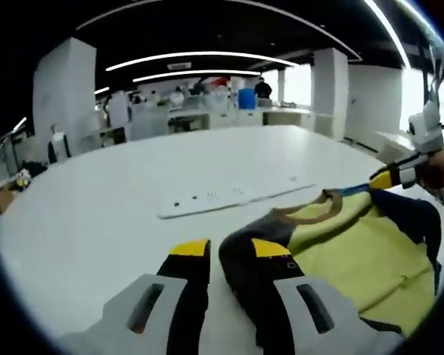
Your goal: Fold the garment on the visible template until the final outline fits inside the template.
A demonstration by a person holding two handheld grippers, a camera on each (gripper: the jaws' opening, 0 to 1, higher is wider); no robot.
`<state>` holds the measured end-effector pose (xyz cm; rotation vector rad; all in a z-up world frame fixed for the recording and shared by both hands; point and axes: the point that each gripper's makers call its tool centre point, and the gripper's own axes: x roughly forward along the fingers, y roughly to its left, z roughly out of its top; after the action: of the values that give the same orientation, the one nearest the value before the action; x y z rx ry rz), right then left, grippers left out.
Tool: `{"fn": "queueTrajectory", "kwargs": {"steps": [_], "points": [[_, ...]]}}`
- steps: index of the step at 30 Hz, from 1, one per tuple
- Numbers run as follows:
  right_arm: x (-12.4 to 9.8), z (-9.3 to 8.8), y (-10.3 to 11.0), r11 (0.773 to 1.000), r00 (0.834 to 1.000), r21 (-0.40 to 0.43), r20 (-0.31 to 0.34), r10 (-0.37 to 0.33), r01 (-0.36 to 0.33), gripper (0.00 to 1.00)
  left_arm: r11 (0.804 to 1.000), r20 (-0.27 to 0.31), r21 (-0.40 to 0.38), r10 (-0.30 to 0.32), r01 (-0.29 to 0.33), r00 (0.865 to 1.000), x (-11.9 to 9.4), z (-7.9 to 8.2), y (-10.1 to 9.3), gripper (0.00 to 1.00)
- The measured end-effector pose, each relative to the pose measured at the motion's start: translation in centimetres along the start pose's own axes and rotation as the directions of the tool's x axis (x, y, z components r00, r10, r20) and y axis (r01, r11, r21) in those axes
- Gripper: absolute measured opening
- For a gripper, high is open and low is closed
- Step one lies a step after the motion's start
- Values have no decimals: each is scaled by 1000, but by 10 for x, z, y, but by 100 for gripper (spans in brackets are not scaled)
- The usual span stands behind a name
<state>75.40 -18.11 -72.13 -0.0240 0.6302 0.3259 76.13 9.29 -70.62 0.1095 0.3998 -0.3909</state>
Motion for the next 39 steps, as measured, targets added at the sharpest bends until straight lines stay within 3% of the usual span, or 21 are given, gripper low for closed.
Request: {"fn": "queueTrajectory", "kwargs": {"steps": [4, 7, 9, 10, 16, 21, 25, 30, 36, 39], "points": [[-18, 10, 14, 998, 998, 28, 23, 60, -61, 46, 999, -5, 30, -35, 35, 999, -9, 5, -8, 32], [-33, 13, 29, 992, 992, 41, 28, 121, -122, 51, 996, -20, 59, -60, 61, 998, -19, 5, -16, 37], [-44, 13, 38, 989, 989, 4, 23, 148, -148, 55, 989, -37, 125, -81, 85, 996, -24, 3, -21, 37], [-46, 12, 39, 988, 988, -13, 20, 152, -151, 57, 990, -37, 111, -87, 91, 995, -27, 3, -23, 37], [-78, 0, 64, 973, 975, -51, -6, 223, -223, 67, 974, -37, 148, -168, 171, 985, -51, 0, -40, 48], [-98, -22, 75, 955, 959, -89, -59, 277, -282, 77, 973, -34, 81, -212, 214, 977, -74, -8, -46, 56], [-118, -41, 85, 937, 941, -108, -97, 323, -333, 78, 968, -47, 75, -236, 239, 971, -96, -17, -52, 60], [-137, -68, 93, 923, 931, -147, -144, 335, -355, 77, 962, -85, 92, -250, 258, 964, -120, -34, -60, 60], [-154, -95, 106, 910, 913, -118, -159, 377, -397, 74, 957, -113, 102, -260, 272, 959, -149, -51, -67, 59], [-163, -108, 116, 885, 888, -128, -177, 424, -448, 72, 952, -129, 111, -272, 287, 954, -161, -61, -76, 58]]}}
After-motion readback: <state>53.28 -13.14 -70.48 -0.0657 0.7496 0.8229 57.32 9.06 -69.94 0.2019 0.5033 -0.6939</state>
